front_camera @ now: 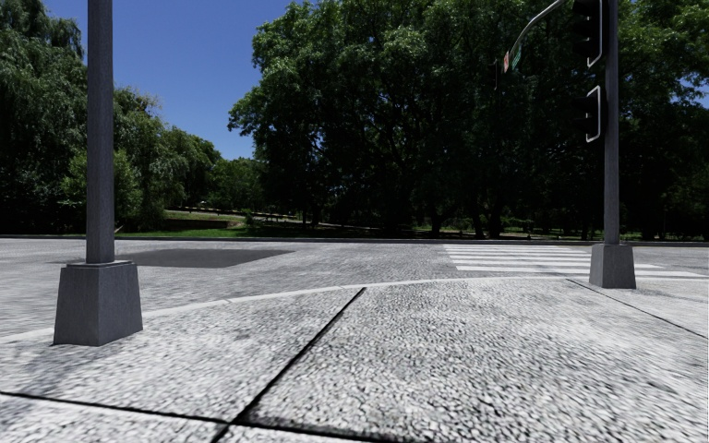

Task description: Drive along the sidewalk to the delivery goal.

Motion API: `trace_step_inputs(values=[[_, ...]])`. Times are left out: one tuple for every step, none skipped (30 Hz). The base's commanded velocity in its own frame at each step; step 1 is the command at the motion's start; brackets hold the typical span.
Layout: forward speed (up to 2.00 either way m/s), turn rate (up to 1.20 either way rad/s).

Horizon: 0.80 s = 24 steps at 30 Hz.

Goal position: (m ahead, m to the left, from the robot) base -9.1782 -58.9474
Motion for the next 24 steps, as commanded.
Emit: trace_step_inputs(values=[[0.00,0.00],[0.00,0.00],[0.00,0.00],[0.00,0.00],[0.00,0.00],[0.00,0.00],[0.00,0.00],[0.00,0.00],[0.00,0.00],[0.00,0.00],[0.00,0.00],[0.00,0.00],[0.00,0.00],[0.00,0.00],[0.00,0.00],[0.00,0.00],[0.00,0.00],[0.00,0.00],[0.00,0.00],[0.00,0.00],[0.00,0.00],[0.00,0.00],[0.00,0.00],[0.00,0.00]])
